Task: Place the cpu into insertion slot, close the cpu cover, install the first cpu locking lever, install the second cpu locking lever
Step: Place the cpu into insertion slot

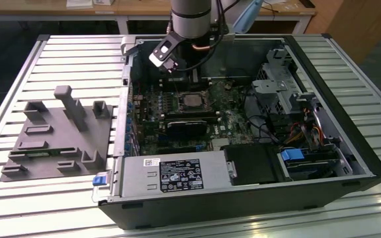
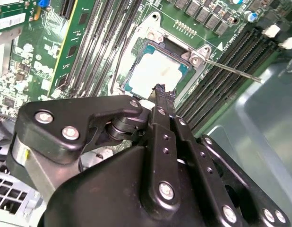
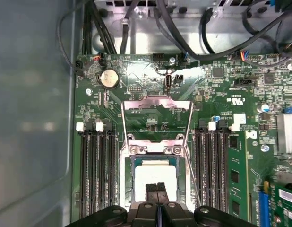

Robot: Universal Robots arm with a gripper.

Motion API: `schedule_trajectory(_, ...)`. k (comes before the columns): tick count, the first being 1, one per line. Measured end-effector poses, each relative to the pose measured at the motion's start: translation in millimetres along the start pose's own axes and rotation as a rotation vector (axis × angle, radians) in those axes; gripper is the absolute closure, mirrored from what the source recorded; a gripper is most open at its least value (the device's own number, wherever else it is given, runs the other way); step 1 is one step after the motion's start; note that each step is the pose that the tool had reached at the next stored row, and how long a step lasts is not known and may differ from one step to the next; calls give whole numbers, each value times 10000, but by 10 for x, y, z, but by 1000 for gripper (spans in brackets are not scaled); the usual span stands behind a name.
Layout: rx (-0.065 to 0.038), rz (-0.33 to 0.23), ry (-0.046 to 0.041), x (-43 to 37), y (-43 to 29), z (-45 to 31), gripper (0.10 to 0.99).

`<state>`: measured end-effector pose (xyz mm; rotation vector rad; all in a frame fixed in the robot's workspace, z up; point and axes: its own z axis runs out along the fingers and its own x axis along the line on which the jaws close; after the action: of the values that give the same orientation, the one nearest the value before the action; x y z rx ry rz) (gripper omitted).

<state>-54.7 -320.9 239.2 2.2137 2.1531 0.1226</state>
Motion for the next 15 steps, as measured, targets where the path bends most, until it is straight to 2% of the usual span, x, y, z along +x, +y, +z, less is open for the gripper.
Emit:
schedule_trajectory(3,-3,1,1,1,5,-53,980)
schedule_trajectory(9,-3,1,1,2,41,-53,980)
schedule_trajectory(15,-4,1,2,3,45,-92,980)
